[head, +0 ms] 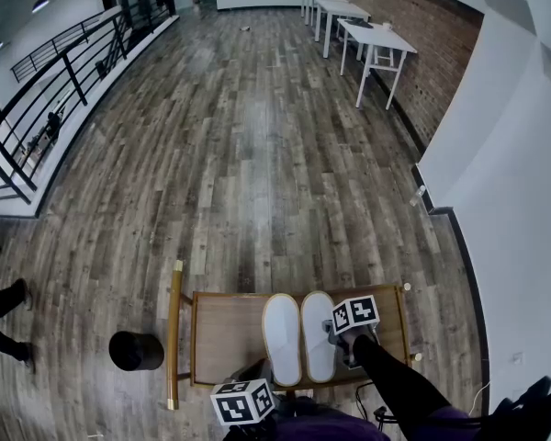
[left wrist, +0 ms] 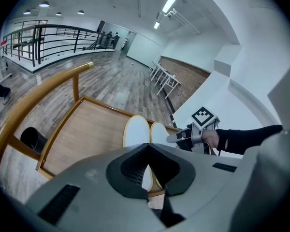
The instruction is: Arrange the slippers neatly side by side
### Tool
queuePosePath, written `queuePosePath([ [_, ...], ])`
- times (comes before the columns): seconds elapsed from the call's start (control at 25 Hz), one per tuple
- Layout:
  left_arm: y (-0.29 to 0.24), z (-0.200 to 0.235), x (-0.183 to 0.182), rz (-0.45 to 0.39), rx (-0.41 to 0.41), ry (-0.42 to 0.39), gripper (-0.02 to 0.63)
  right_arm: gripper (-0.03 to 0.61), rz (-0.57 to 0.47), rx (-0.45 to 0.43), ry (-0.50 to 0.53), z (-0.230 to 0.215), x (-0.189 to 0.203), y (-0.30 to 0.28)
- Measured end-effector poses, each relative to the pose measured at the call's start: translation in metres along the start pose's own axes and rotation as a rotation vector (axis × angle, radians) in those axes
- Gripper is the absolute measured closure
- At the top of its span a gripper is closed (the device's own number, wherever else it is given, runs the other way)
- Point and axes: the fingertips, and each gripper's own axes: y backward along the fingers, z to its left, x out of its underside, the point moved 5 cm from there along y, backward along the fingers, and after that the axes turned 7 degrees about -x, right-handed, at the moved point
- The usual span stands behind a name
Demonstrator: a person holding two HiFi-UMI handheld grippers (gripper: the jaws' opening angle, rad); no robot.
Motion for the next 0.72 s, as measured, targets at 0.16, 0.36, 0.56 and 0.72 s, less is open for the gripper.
queuePosePath([
  [0.16,-0.0026,0.0014,-0.0013,0.003,0.000,0.010,0.612,0.560,-0.001,-0.003,-0.003,0.0008,0.0014,-0.0015],
  [0.36,-0.0032,-0.0014,-0.0017,0.004,0.001,0.004,0.612,0.560,0.009,-0.004,0.010,0.0013,0.0022,0.0001],
  [0.56,-0.0064,-0.0048,0.0001,0.008,0.007,0.000,0.612,0.558,0.007,-0.048,0.023,0.0025,0.0033,-0.0023],
  [0.72,-0.0073,-0.0052,-0.0006,0.008,0.010,-0.005,0.612,0.557,0.009,-0.080,0.030,0.0033,0.0025,-0.0019],
])
